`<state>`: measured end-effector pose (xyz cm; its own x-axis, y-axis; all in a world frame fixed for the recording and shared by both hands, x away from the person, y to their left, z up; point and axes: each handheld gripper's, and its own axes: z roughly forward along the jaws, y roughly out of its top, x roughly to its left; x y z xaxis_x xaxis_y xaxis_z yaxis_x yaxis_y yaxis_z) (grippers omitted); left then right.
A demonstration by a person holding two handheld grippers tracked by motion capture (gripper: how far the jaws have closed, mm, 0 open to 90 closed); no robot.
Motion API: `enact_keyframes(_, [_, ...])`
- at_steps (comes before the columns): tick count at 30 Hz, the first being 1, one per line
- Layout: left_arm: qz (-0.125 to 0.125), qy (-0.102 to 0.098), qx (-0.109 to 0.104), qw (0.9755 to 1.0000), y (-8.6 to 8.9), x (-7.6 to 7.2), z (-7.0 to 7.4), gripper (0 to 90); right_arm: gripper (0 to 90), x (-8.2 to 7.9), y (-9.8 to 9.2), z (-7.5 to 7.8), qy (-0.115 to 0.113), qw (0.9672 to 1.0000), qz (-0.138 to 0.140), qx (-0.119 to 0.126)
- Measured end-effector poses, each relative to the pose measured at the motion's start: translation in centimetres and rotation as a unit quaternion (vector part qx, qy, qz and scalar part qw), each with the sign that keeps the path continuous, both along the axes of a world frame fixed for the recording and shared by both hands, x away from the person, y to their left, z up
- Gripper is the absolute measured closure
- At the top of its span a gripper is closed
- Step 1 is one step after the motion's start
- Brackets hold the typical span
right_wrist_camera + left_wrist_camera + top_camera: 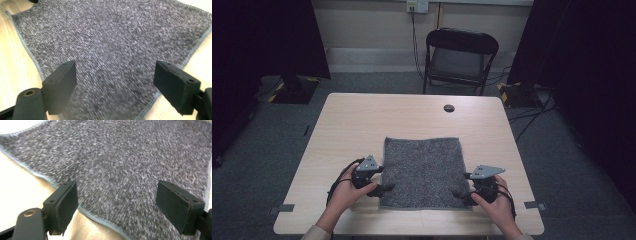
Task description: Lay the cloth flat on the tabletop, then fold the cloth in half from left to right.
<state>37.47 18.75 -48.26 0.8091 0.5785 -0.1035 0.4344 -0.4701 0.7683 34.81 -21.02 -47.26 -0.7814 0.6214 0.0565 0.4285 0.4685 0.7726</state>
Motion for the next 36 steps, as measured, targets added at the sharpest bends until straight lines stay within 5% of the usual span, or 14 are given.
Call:
enact_keyframes(19, [0.027, 0.005, 0.002, 0.9996, 1.4, 1.8, 0.4, 17.9, 18.1, 0.7, 2.7, 0.2, 0.009, 0.9995, 0.029, 0.004])
enact_keyframes(28, [0.059, 0.002, -0.009, 0.9982, 2.1, 3.3, 0.9, 18.1, 18.8, 0.8, 5.4, 0.1, 0.009, 0.9983, 0.057, 0.006])
enact_keyframes(36, [0.056, 0.002, 0.000, 0.9984, 1.6, 4.0, 0.3, 18.0, 21.2, 0.6, 7.6, -0.3, 0.004, 0.9971, 0.076, -0.002])
